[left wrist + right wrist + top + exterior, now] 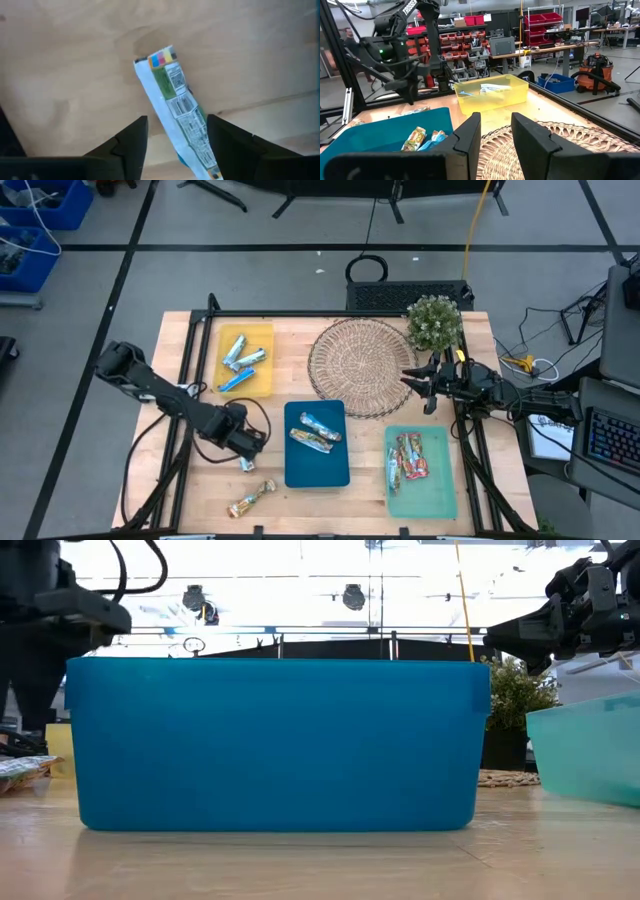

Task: Pick and place Granola Bars by type
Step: Put the yellow granola bar into the blue bin

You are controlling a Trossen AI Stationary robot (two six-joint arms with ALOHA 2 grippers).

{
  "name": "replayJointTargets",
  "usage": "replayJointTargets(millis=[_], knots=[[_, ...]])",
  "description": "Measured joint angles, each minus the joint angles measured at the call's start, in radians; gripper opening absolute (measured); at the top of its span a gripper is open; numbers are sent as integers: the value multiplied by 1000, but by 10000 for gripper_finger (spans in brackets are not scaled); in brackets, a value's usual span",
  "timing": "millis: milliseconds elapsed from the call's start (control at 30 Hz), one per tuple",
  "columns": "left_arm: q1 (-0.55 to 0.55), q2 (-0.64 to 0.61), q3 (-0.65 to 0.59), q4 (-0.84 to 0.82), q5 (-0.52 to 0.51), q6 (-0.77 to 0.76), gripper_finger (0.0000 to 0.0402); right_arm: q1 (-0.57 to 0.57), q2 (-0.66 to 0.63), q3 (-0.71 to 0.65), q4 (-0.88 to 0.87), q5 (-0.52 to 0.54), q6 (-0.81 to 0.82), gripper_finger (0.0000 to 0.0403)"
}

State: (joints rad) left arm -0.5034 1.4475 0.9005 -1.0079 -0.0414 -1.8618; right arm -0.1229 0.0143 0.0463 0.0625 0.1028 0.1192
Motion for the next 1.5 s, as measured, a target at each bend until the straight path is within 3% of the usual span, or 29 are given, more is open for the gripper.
replayJointTargets(millis=[667,967,1133,1500], knots=[[0,170,0,59,70,-14,198,0,0,0,0,0,0,100],[0,179,0,86,70,-18,193,0,0,0,0,0,0,100],[-1,178,0,84,68,4,153,0,0,0,0,0,0,100],[-1,178,0,83,27,65,17,0,0,0,0,0,0,100]])
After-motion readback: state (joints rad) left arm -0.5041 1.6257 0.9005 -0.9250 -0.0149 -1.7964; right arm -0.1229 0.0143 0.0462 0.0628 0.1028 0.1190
